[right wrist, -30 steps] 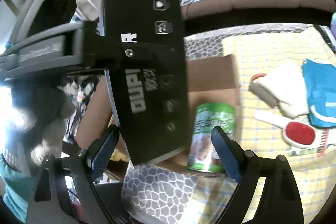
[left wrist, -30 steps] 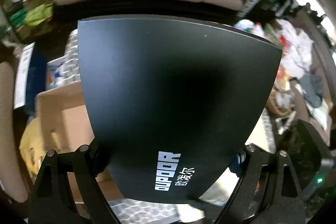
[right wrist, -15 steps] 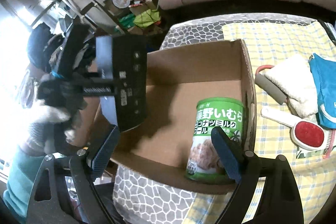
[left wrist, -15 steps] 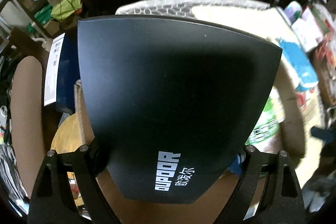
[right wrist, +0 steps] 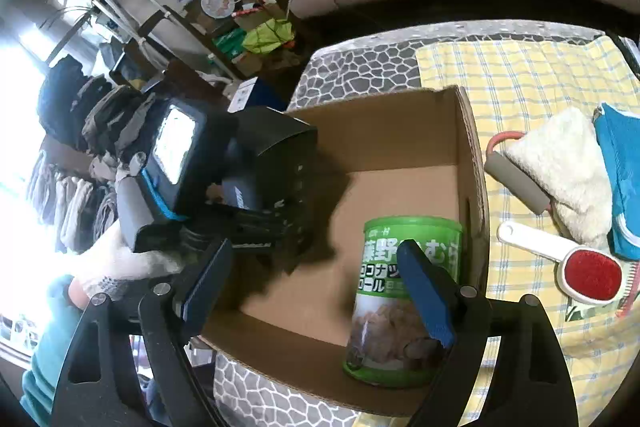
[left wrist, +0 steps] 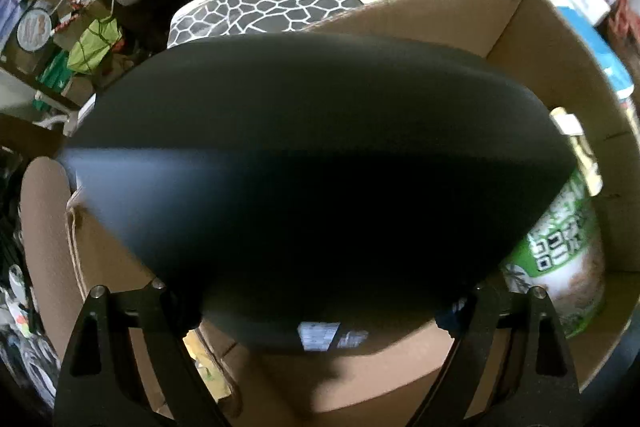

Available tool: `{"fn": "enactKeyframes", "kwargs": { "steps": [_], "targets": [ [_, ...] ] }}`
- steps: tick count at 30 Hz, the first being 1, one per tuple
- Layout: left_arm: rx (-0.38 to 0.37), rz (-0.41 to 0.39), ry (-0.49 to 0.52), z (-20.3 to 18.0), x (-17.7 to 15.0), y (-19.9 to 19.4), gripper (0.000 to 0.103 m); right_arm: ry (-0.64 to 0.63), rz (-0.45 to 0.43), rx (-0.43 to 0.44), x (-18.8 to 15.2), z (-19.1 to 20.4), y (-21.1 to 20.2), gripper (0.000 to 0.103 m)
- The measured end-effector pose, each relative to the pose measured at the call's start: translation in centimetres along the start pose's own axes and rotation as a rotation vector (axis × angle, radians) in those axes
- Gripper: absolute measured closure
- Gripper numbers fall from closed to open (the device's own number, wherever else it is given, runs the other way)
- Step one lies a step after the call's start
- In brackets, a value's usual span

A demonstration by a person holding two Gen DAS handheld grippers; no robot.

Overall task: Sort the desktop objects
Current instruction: 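Carry the black box with the left gripper over the cardboard box, then lower the black box into the cardboard box and open the left gripper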

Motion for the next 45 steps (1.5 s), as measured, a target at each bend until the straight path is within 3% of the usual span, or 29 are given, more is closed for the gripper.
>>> {"fn": "enactKeyframes", "kwargs": {
  "steps": [6,13,22,27,31,35,39,45],
  "targets": [
    [-0.065,-0.021,-0.001,-0.3,0.2,-0.3,0.016,0.001,0.008,-0.014,-0.2,-0.7,0.5,0.016],
    [-0.09,-0.076,-0.023,-0.5,0.3,-2.3,0.014,0.012,-0.004,-0.006,-0.3,-1.0,-0.2,0.016],
    [-0.259,-0.197,-0.168,2.3,-1.7,-7.9,0.013,0.003,-0.019,-0.003,-0.2,-0.5,-1.1,0.016],
    [-0.318,-0.258,-0.205,3.9,-2.3,-8.4,0.015,-0.001,-0.023,0.012,-0.1,0.3,-1.0,0.016],
    [-0.283,-0.279,-0.151,2.5,-1.5,-8.5,0.015,-0.011,-0.018,0.01,-0.4,0.5,-1.0,0.016],
    [-0.262,-0.302,-0.091,-0.5,-0.2,-9.0,0.022,0.009,-0.024,0.0,-0.4,-0.4,-1.4,0.016],
    [-0.234,-0.294,-0.045,-3.2,1.0,-8.7,0.02,0.036,-0.029,-0.012,-0.4,-2.0,-1.8,0.016],
    [-0.355,-0.296,-0.131,-2.5,0.5,-9.4,0.016,0.056,-0.034,-0.021,-0.8,-3.4,-2.5,0.016]
  ]
}}
Point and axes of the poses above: each gripper's, at about its wrist camera, not at the fingertips, and y roughly the way its jaws point, z to its left, x to its top, the point moved 2 cm from there along y, roughly the way its jaws point, and after that the axes turned 7 degrees about -x, right-handed, at the moved point
